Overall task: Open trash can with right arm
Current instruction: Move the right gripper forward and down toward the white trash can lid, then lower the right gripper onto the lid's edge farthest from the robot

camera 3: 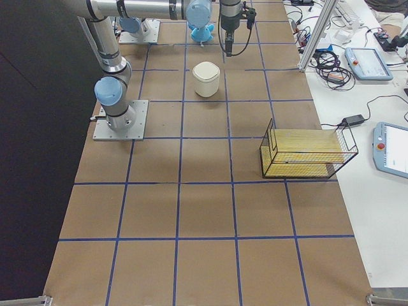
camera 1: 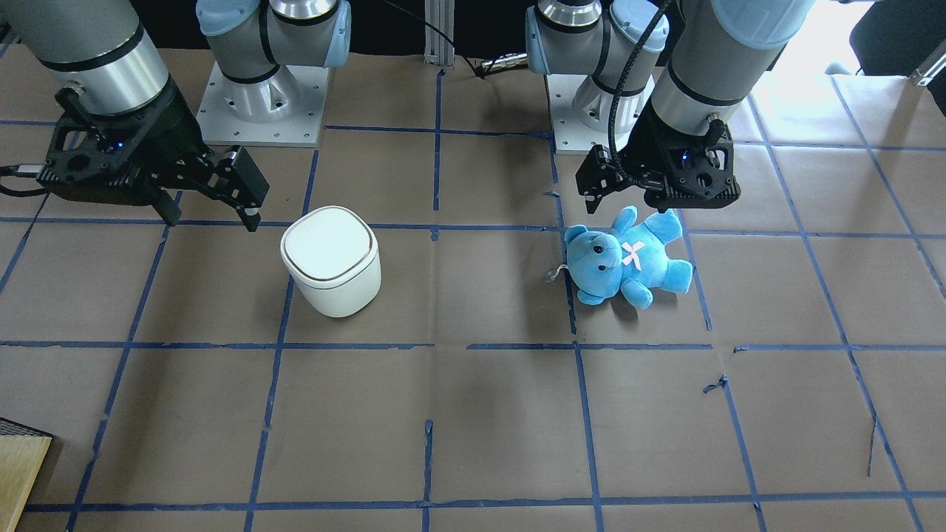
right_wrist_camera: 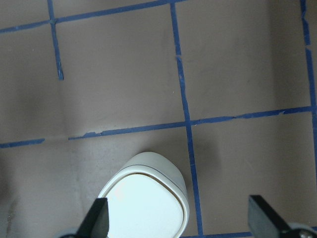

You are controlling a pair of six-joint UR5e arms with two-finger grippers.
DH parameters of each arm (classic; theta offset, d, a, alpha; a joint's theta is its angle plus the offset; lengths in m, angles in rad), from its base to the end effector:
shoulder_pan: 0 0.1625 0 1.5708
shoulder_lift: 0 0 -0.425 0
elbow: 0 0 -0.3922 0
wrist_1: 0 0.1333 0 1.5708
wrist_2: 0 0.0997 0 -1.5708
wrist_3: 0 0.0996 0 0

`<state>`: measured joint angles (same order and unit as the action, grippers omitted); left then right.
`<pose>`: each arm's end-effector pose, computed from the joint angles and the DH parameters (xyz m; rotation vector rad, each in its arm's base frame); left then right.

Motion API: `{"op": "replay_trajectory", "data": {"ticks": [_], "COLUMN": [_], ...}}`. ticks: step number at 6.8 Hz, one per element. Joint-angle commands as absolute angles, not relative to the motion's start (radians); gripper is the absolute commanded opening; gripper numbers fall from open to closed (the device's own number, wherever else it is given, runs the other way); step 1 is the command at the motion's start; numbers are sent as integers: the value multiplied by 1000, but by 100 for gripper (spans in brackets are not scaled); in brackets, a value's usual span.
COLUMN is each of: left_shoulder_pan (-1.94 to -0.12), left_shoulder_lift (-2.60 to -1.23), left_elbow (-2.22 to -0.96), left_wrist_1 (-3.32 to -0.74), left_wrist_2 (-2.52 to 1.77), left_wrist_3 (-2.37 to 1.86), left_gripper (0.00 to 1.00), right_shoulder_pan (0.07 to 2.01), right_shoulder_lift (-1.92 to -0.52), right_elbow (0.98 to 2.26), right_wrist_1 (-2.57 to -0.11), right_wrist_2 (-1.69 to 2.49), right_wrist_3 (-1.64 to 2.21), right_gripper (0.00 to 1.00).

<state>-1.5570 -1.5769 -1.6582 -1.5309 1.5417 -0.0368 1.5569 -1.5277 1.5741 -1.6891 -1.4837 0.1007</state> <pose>-0.1295 -0.4891 0.4461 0.0799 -3.1110 -0.0840 0.1348 -0.5186 0.4771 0.1699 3.0450 -0.1038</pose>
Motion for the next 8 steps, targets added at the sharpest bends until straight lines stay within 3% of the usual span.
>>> {"op": "replay_trajectory", "data": {"ticks": [1, 2, 3, 4, 8], "left_shoulder_pan": [-1557, -1557, -1557, -1557, -1557], "left_shoulder_lift": [-1577, -1577, -1577, -1577, -1577], "left_elbow": [-1658, -1658, -1658, -1658, -1658], "left_wrist_1": [-1531, -1531, -1531, -1531, -1531], "left_wrist_2": [1542, 1542, 1542, 1542, 1542], "left_wrist_3": [-37, -37, -37, -37, -37], "left_gripper": [100, 100, 100, 100, 100], "right_shoulder_pan": [1642, 1647, 1658, 1683, 1686], "right_shoulder_lift": [-1493, -1465, -1424, -1401, -1370], "right_elbow": [1638, 1641, 1643, 1646, 1750], "right_wrist_1": [-1722, -1723, -1718, -1724, -1736], "right_wrist_2": [-1491, -1480, -1476, -1471, -1470], "right_wrist_3": [109, 113, 112, 113, 121], "right_gripper": [94, 48, 17, 9, 8]}}
